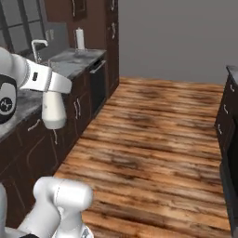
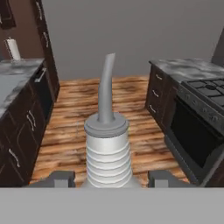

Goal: Move the oil and vinegar bottle and mayonnaise from the cabinet to the dining counter.

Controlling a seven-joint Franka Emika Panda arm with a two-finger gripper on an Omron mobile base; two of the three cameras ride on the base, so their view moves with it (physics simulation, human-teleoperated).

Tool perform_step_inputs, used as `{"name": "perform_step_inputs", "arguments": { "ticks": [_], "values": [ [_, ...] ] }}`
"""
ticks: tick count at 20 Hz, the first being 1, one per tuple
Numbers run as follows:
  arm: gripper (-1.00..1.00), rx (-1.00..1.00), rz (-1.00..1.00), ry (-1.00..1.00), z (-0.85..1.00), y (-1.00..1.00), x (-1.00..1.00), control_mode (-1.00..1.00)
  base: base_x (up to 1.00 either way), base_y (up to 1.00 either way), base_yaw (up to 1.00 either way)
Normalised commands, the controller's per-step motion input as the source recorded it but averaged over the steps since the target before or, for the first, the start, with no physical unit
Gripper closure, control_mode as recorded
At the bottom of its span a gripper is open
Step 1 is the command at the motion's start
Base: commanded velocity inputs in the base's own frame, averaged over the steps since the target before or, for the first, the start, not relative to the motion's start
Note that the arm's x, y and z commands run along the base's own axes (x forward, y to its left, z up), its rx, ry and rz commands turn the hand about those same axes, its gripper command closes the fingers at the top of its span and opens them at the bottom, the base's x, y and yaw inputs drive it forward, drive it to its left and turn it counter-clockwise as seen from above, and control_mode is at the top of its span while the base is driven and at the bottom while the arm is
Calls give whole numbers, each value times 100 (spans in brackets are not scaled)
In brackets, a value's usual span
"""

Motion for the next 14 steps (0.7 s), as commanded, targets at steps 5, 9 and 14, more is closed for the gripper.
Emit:
{"name": "perform_step_inputs", "arguments": {
  "ticks": [5,9,14],
  "values": [
    [100,0,0,0,0,0,0,100,0,0,-97],
    [100,0,0,0,0,0,0,100,0,-1,-93],
    [100,0,0,0,0,0,0,100,0,-4,-90]
  ]
}}
